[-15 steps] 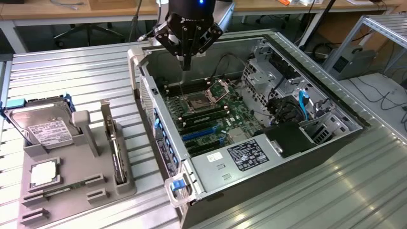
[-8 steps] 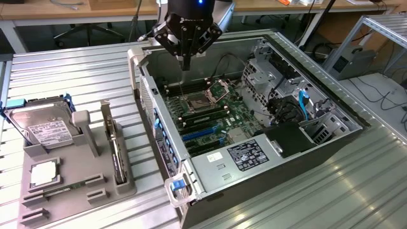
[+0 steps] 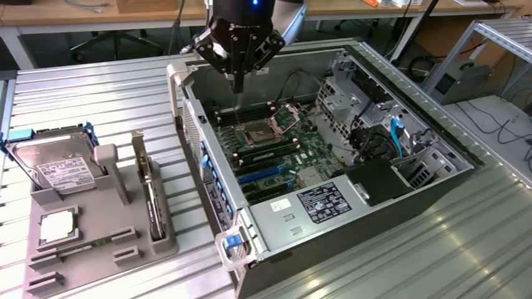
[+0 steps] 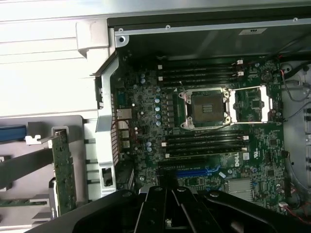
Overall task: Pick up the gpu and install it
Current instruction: 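Reach for the gpu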
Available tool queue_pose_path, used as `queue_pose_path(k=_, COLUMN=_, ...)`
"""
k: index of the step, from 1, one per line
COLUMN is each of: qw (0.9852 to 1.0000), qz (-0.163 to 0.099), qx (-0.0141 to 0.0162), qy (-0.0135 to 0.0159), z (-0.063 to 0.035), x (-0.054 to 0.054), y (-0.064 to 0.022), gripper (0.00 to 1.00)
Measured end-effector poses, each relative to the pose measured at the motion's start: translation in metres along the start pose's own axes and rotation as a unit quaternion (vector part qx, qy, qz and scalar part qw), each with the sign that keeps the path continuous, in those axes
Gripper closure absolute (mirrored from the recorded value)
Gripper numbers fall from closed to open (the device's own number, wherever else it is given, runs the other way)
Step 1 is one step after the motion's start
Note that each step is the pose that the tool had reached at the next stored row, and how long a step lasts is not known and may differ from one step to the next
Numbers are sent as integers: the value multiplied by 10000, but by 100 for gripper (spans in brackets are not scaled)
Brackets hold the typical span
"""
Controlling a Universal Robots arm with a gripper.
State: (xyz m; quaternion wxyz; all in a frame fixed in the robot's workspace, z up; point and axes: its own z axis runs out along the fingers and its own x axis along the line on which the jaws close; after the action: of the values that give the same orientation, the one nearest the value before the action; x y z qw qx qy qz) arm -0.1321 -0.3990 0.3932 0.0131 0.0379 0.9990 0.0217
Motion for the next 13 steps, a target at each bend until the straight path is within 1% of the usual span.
queue_pose_path(k=3, qw=10000, qz=0, qx=0, qy=0, z=0, x=41, y=-3, gripper=89)
queue_pose_path(k=9, qw=10000, qz=0, qx=0, qy=0, z=-2, x=170, y=-13, gripper=89)
queue_pose_path(k=13, qw=10000, qz=0, qx=0, qy=0, z=-3, x=229, y=-17, gripper=89)
